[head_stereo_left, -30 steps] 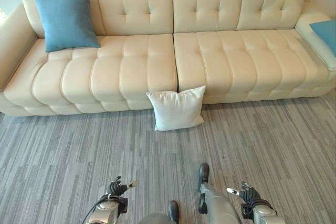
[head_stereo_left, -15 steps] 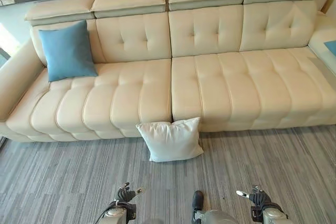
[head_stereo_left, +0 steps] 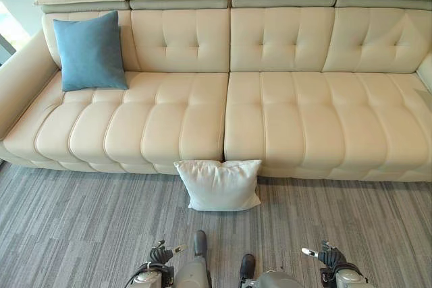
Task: Pick up all the scattered cushions and arrange them neatly on the sofa.
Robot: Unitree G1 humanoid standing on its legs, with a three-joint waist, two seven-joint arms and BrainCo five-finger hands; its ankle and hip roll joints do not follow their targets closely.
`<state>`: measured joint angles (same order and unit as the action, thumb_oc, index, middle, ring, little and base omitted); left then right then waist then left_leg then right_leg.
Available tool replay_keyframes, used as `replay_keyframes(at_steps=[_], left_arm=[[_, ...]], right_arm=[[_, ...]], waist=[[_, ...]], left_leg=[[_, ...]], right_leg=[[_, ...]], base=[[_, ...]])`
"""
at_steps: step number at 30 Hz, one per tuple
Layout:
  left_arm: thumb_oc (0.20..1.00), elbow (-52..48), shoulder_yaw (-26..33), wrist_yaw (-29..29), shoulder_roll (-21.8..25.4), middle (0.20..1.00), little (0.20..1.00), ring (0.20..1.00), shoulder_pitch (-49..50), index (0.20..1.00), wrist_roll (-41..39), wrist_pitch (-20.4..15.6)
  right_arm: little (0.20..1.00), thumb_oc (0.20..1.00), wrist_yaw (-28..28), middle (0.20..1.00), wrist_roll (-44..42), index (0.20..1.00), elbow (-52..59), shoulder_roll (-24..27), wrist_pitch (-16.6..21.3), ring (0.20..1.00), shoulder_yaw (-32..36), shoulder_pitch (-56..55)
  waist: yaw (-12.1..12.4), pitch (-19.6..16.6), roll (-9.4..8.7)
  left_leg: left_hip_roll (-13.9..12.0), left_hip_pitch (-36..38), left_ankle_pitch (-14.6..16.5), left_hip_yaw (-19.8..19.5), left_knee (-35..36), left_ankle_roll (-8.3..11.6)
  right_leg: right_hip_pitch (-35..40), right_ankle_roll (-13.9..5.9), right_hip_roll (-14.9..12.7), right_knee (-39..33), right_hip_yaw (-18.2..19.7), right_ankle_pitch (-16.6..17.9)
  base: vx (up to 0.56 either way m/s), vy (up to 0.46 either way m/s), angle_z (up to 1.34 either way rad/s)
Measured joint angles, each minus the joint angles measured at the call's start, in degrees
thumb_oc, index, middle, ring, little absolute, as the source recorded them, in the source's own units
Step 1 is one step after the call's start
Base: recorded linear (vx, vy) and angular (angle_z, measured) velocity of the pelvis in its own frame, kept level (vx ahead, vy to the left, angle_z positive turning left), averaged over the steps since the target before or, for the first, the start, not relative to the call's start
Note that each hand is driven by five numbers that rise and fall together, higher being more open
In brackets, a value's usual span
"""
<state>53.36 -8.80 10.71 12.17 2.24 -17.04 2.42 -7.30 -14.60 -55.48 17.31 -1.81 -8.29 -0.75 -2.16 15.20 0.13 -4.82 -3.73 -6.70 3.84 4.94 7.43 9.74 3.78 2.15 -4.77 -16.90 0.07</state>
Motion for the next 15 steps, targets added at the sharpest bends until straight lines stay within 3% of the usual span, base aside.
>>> replay_keyframes(at_steps=[1,2,6,8,9,11,12,13,15], left_arm=[[1.000,0.46,0.06,0.00,0.10,1.000,1.000,1.000,0.35,1.000,0.01,0.12],[1.000,0.88,0.03,-0.02,0.17,1.000,1.000,1.000,0.83,1.000,0.01,0.18],[1.000,1.09,0.02,-0.06,1.22,1.000,1.000,1.000,0.21,1.000,0.13,0.19],[1.000,1.01,-0.17,-0.06,2.06,1.000,1.000,1.000,-0.86,1.000,0.35,0.20],[1.000,0.90,-0.21,-0.06,2.23,1.000,1.000,1.000,-0.83,1.000,0.46,0.18],[1.000,1.54,-0.77,-0.05,3.83,1.000,1.000,1.000,-1.50,1.000,0.79,0.27],[1.000,1.22,-1.43,-0.02,4.62,1.000,1.000,1.000,-2.16,1.000,0.89,0.23],[1.000,1.31,-2.26,0.07,5.27,1.000,1.000,1.000,-2.23,1.000,1.09,0.24],[1.000,1.42,-2.41,-0.01,5.50,1.000,1.000,1.000,-2.65,1.000,2.45,0.46]], right_arm=[[1.000,1.000,0.09,1.000,0.10,1.000,-0.41,-0.23,-0.09,1.000,-0.10,-0.09],[1.000,1.000,0.27,1.000,0.23,1.000,-0.34,-0.52,-0.03,1.000,-0.21,-0.36],[1.000,1.000,0.55,1.000,1.25,1.000,-0.30,-1.93,-0.10,1.000,-0.16,-0.55],[1.000,1.000,0.71,1.000,1.63,1.000,-0.14,-2.56,-0.04,1.000,-0.26,0.09],[1.000,1.000,0.73,1.000,2.00,1.000,-0.22,-2.66,-0.11,1.000,-0.23,0.58],[1.000,1.000,0.84,1.000,2.22,1.000,1.31,-2.98,-0.04,1.000,-0.30,1.75],[1.000,1.000,0.87,1.000,2.25,1.000,1.70,-3.32,-0.03,1.000,-0.44,0.65],[1.000,1.000,0.83,1.000,2.25,1.000,1.63,-3.66,-0.11,1.000,-0.69,0.98],[1.000,1.000,0.79,1.000,2.29,1.000,1.87,-3.88,-0.09,1.000,-2.49,1.76]], waist=[[0.49,0.03,0.39],[0.96,-0.24,0.56],[1.09,-1.55,-1.20],[0.96,-1.66,-1.23],[1.06,-1.69,-0.92],[0.89,-1.82,-0.78],[0.69,-2.09,-1.56],[1.28,-2.16,-2.16],[1.08,-2.01,-1.73]], left_leg=[[0.04,1.08,-0.75,-0.21,0.06,-1.03],[0.63,2.28,-3.16,0.09,0.00,-3.97],[4.59,4.16,-0.64,1.53,-0.03,-8.23],[5.95,4.85,1.22,1.91,0.15,-10.08],[5.81,4.92,0.89,2.53,0.11,-9.85],[6.20,6.14,1.64,4.34,-0.27,-12.01],[7.13,6.73,3.40,4.66,-0.21,-13.51],[7.38,7.21,3.00,5.71,-0.16,-13.70],[6.70,7.43,3.03,6.50,-0.25,-13.20]], right_leg=[[1.28,-0.93,-0.11,0.02,1.20,-0.66],[2.30,-2.01,-0.71,-0.01,1.79,-1.04],[2.75,-5.61,-4.98,1.92,3.01,-2.94],[-0.33,-7.09,-7.08,9.31,4.34,-5.07],[-2.45,-7.39,-7.74,13.36,4.60,-6.36],[-12.30,-9.34,-10.73,33.68,6.74,-9.27],[-15.07,-9.73,-12.05,36.72,7.79,-10.06],[-16.46,-9.48,-12.77,36.81,7.42,-10.70],[-16.62,-9.23,-11.99,25.33,6.48,-10.40]], base=[[0.25,0.188,-0.43],[0.37,0.283,-0.37],[0.30,0.273,-0.10],[0.17,0.270,-0.11],[0.08,0.169,-0.27],[0.12,0.208,-0.30],[0.17,0.213,-0.27],[0.11,0.069,-0.37],[0.08,-0.037,-0.27]])
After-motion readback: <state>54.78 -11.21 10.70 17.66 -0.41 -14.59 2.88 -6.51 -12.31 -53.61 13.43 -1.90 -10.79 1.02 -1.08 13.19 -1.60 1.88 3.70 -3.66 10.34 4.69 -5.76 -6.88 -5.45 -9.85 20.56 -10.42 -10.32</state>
